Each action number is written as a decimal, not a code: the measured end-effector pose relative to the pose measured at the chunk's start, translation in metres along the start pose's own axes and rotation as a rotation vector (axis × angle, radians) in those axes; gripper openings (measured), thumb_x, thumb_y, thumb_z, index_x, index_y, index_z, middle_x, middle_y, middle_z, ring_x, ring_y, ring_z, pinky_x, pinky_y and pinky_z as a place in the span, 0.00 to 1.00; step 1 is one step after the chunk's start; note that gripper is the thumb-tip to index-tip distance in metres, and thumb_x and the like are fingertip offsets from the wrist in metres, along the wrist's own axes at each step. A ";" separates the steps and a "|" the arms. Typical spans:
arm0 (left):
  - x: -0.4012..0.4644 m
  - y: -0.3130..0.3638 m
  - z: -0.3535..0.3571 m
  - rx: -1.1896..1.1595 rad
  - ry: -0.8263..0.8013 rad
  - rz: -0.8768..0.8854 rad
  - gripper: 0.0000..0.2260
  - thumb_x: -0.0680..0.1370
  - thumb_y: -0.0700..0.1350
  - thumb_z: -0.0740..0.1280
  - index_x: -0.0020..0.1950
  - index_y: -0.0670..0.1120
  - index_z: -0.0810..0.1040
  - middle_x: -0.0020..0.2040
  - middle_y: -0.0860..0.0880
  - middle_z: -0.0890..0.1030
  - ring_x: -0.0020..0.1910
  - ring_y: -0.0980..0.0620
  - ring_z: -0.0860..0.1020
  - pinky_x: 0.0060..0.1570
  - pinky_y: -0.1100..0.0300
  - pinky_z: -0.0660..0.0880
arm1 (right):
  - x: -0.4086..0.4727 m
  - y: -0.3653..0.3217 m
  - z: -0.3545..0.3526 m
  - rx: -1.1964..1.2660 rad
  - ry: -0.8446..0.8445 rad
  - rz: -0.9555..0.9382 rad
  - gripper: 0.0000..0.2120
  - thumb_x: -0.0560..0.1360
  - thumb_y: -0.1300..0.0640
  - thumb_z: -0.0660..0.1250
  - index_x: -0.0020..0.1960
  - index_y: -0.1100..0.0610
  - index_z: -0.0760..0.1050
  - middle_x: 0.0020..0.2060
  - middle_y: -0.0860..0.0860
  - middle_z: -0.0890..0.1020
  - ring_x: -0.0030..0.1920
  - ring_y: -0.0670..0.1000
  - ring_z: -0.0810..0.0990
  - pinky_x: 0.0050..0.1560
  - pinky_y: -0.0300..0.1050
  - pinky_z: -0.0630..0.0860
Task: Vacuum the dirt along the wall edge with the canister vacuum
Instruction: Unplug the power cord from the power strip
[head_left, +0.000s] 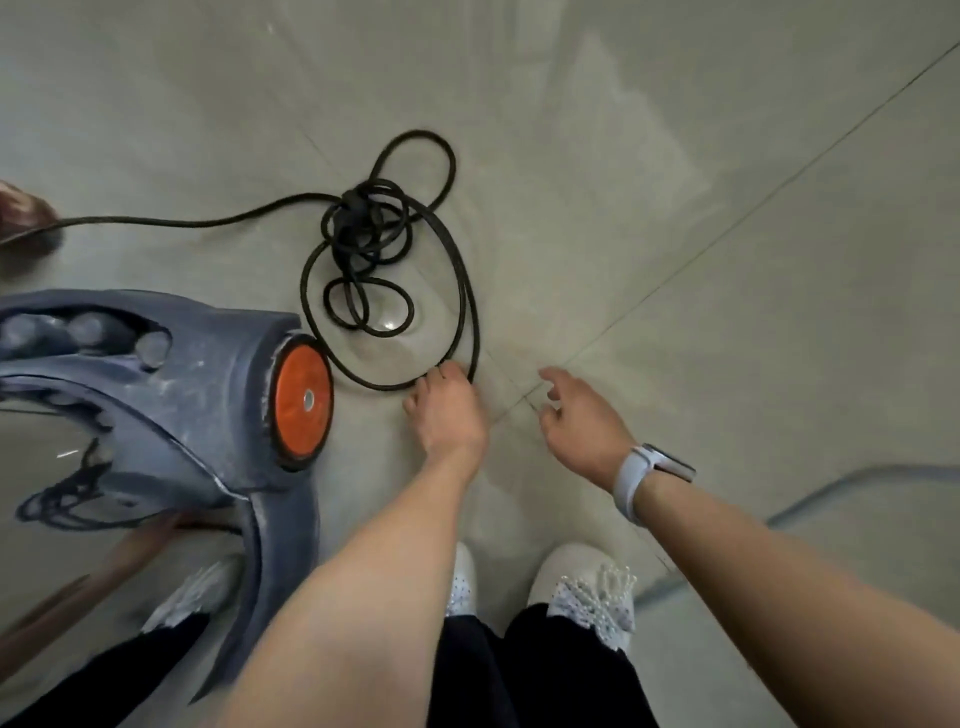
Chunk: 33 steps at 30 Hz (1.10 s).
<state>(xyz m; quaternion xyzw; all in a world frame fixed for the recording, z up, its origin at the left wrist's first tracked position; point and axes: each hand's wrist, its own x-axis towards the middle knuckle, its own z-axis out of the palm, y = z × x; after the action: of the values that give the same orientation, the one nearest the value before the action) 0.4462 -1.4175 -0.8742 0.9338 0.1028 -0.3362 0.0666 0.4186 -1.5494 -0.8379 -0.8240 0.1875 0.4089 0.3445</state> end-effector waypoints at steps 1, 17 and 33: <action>-0.002 0.000 0.000 -0.053 -0.010 0.034 0.10 0.80 0.41 0.59 0.60 0.43 0.72 0.61 0.43 0.75 0.62 0.44 0.71 0.57 0.52 0.65 | -0.001 0.000 -0.003 0.009 0.015 -0.010 0.22 0.80 0.58 0.55 0.73 0.54 0.60 0.66 0.57 0.71 0.62 0.58 0.74 0.60 0.49 0.70; -0.207 0.051 -0.265 -0.520 -0.084 0.394 0.08 0.80 0.40 0.59 0.56 0.42 0.74 0.47 0.40 0.80 0.49 0.39 0.76 0.50 0.48 0.72 | -0.208 -0.156 -0.178 1.311 0.030 0.257 0.08 0.81 0.56 0.56 0.45 0.56 0.69 0.42 0.55 0.81 0.42 0.51 0.78 0.49 0.48 0.71; -0.404 -0.022 -0.440 -0.564 0.024 0.572 0.06 0.78 0.41 0.66 0.51 0.41 0.81 0.43 0.46 0.83 0.41 0.53 0.75 0.42 0.67 0.65 | -0.453 -0.263 -0.250 1.442 0.121 0.099 0.10 0.80 0.66 0.54 0.41 0.60 0.69 0.26 0.51 0.64 0.25 0.48 0.64 0.27 0.39 0.71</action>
<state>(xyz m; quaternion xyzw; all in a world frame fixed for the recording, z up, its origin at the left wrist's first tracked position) 0.4076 -1.3709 -0.2796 0.8737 -0.0722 -0.2516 0.4102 0.4403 -1.5351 -0.2576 -0.4037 0.4663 0.1526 0.7722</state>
